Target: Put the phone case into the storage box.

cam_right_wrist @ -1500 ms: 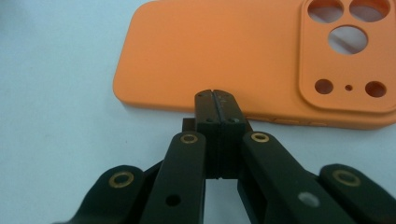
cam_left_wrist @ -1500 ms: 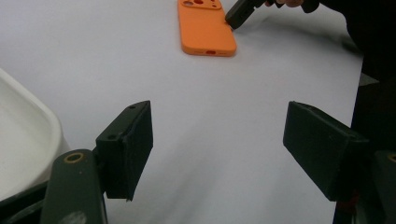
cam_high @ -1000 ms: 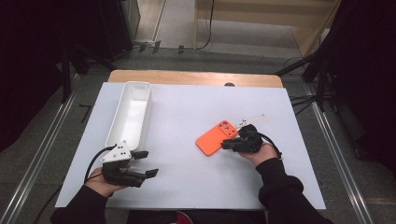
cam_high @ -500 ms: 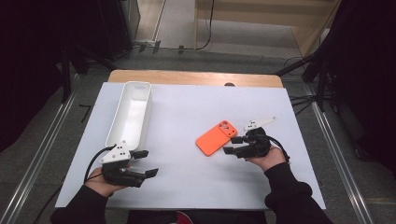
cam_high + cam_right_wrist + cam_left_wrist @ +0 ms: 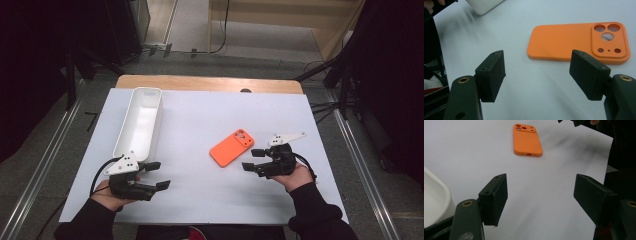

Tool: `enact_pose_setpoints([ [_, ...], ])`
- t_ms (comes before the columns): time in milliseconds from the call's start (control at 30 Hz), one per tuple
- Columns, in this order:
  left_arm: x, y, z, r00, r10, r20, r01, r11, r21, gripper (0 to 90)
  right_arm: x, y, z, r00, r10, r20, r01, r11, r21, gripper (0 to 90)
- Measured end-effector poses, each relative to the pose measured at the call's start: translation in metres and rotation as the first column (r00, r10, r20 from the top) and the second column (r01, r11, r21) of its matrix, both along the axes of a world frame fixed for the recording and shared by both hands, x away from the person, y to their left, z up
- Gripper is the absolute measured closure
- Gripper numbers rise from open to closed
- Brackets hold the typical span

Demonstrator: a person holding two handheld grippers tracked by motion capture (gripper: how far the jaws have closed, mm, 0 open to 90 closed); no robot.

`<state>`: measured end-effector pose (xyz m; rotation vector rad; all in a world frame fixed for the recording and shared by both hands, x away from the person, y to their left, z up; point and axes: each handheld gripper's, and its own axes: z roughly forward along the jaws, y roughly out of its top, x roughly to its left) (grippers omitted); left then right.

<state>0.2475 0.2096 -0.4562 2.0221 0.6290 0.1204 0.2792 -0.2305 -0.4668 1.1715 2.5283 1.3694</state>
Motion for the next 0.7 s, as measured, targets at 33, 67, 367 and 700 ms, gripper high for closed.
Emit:
enact_pose_setpoints([
  [33,0.000,0.000,0.000,1.0000,0.000,-0.002,0.000,1.0000,0.001,27.6,-0.002,0.000,0.000,1.0000,0.003,-0.001,-0.003,1.0000,0.001,27.6],
  [67,0.000,0.000,0.000,1.0000,-0.002,-0.006,0.002,1.0000,0.007,27.5,-0.003,0.000,0.000,1.0000,0.003,-0.001,-0.003,1.0000,0.001,27.5],
  [367,0.005,0.001,-0.001,0.9982,0.029,-0.052,-0.028,0.9994,0.022,23.7,-0.021,-0.004,0.000,0.9999,0.011,-0.011,-0.010,0.9999,0.007,26.8],
  [700,0.004,0.001,-0.001,0.9993,0.018,-0.033,-0.018,0.9995,0.025,23.6,-0.035,-0.012,-0.004,0.9994,0.004,-0.033,-0.003,0.9998,0.017,26.4],
])
